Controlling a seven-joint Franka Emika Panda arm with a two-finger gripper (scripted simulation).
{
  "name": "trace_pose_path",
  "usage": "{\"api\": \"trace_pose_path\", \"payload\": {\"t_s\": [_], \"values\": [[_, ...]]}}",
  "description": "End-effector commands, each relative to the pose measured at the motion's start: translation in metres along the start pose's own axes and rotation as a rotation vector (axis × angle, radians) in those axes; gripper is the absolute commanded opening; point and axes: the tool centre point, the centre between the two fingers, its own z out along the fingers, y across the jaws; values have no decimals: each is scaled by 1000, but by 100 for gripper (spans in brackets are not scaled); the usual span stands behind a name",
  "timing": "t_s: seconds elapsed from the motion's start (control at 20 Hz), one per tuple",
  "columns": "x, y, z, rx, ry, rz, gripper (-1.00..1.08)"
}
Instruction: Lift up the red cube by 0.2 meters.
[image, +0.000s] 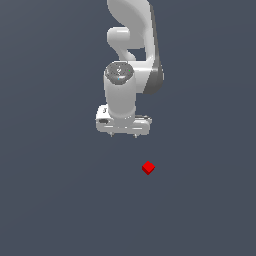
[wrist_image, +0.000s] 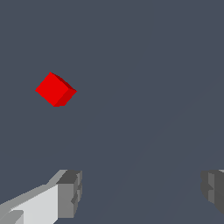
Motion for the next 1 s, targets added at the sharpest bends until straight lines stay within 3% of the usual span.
{"api": "trace_pose_path", "payload": {"t_s": [0.0, 0.5, 0.95], "values": [[0, 0, 0, 0, 0, 0, 100], [2, -10, 10, 1, 4, 52, 100], [11, -37, 37, 4, 15, 189, 100]]}}
